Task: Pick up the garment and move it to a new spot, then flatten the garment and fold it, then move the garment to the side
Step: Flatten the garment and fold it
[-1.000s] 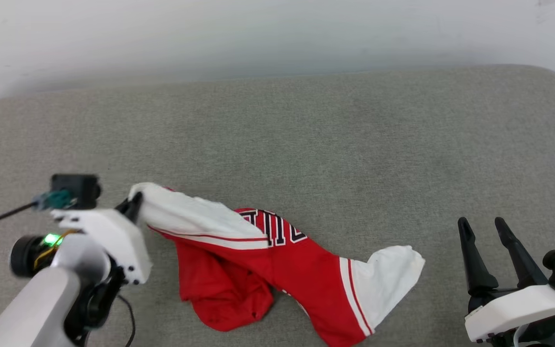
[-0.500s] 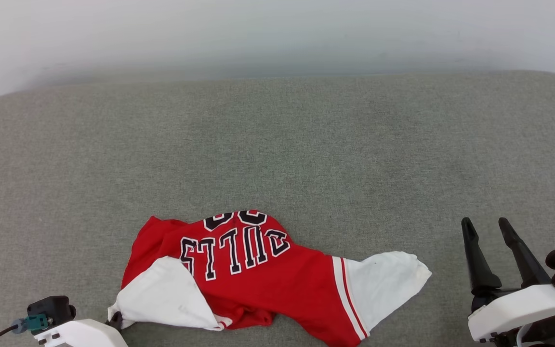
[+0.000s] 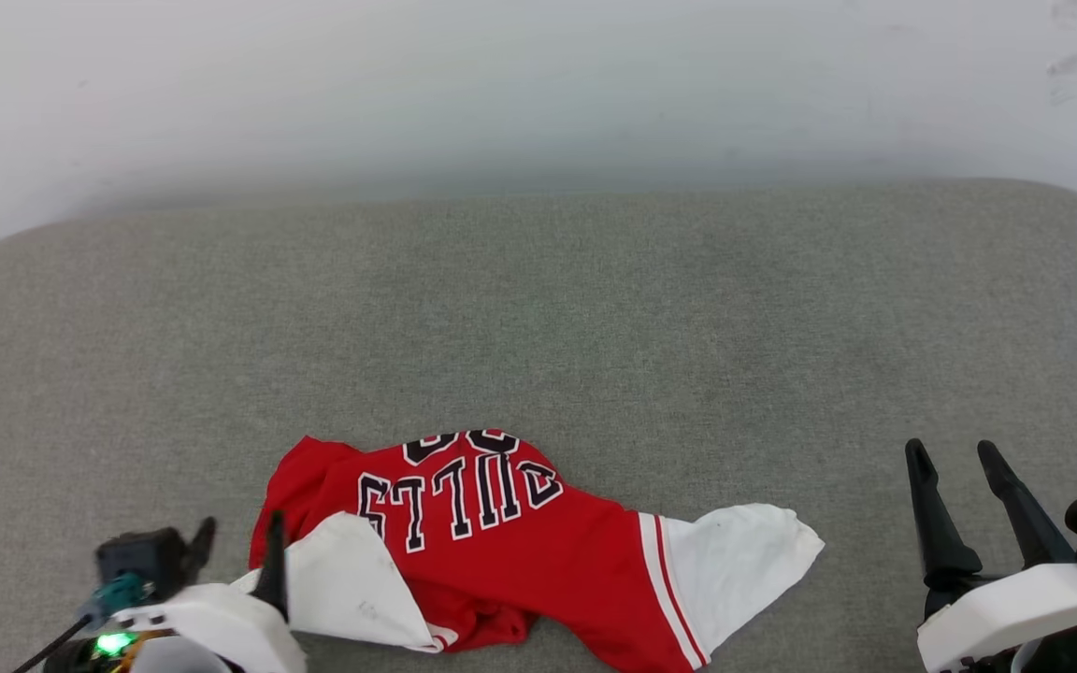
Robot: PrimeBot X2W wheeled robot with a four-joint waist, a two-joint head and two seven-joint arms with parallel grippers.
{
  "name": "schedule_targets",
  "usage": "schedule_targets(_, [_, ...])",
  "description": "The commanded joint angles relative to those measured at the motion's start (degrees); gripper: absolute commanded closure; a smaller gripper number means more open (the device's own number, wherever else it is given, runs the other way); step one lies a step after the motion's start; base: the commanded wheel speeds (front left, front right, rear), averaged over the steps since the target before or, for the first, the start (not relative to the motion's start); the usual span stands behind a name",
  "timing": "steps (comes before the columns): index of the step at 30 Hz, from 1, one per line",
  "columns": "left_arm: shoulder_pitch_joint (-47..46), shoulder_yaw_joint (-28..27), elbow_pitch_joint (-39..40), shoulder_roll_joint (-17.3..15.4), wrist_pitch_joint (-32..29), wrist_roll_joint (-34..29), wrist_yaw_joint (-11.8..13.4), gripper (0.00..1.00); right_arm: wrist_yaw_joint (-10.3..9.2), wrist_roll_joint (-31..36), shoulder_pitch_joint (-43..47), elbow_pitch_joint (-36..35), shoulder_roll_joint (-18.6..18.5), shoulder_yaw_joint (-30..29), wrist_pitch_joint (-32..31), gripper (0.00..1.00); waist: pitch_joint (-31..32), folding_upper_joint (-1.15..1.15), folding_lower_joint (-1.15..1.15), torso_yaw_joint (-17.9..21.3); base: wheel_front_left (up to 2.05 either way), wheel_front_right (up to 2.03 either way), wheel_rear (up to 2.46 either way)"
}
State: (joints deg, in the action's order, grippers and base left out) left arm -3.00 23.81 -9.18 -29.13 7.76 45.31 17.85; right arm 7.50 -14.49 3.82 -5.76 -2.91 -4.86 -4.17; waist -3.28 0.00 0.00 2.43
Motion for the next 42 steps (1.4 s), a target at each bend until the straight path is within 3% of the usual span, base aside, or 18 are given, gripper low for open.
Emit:
schedule_targets(1, [-1.15, 1.67, 0.99, -0.56, -1.73, -1.01, -0.21, 0.0, -0.02, 0.39, 0.71, -0.3, 0.05, -0.05, -0.25, 0.0, 0.6, 0.0, 0.0, 0.18, 0.0, 0.0, 0.0])
schedule_targets(8, [-6.82, 9.69, 3.25, -3.19, -18.03, -2.15, -3.36, 0.0, -0.02, -0.07, 1.16, -0.93, 0.05, 0.51, -0.77, 0.0, 0.36, 0.0, 0.0, 0.56, 0.0, 0.0, 0.0])
schedule_targets(14, [-12.12, 11.98, 1.62, -4.61, -31.59, 1.81, -6.34, 0.0, -0.02, -0.57, 0.07, -0.73, 0.05, 1.29, -0.44, 0.0, -1.67, 0.0, 0.0, 2.12, 0.0, 0.0, 0.0])
schedule_targets(18, [-13.83, 12.09, 0.47, -5.66, -36.11, 3.4, -6.64, 0.01, -0.02, -1.19, -0.14, -0.03, 0.05, 1.18, 0.2, 0.0, -2.78, 0.0, 0.0, 3.29, 0.0, 0.0, 0.0])
schedule_targets(19, [-14.08, 11.98, 0.52, -5.8, -36.56, 3.54, -6.51, 0.53, -0.02, -1.31, -0.06, 0.2, 0.05, 1.08, 0.42, 0.0, -2.96, 0.0, 0.0, 3.47, 0.0, 0.0, 0.0])
schedule_targets(21, [-14.15, 11.77, 0.81, -6.1, -36.92, 3.73, -6.25, 1.0, -0.02, -1.78, 0.0, 0.58, 0.05, 0.94, 0.82, 0.0, -3.29, 0.0, 0.0, 3.63, 0.0, 0.0, 0.0])
schedule_targets(29, [-13.54, 9.04, 3.72, -8.73, -33.65, 2.38, -3.65, 1.0, -0.02, -2.32, -0.73, 1.66, 0.04, 0.33, 1.8, 0.0, -3.65, 0.0, 0.0, 2.24, 0.0, 0.0, 0.0])
schedule_targets(37, [-4.55, 0.07, 9.81, -12.88, -26.93, 4.97, 4.18, 1.0, -0.02, -1.73, -0.49, 1.34, 0.05, -0.12, 1.51, 0.0, -3.41, 0.0, 0.0, -0.7, 0.0, 0.0, 0.0])
schedule_targets(40, [1.33, -3.27, 9.85, -12.14, -24.61, 8.35, 5.97, 1.0, -0.02, -1.87, -0.56, 1.12, 0.05, -0.28, 1.39, 0.0, -3.9, 0.0, 0.0, -1.39, 0.0, 0.0, 0.0])
schedule_targets(42, [6.03, -5.55, 5.68, -8.54, -21.84, 13.1, 4.21, 1.0, -0.02, -1.94, -1.29, 0.88, 0.05, 0.02, 1.16, 0.0, -5.08, 0.0, 0.0, -2.03, 0.0, 0.0, 0.0])
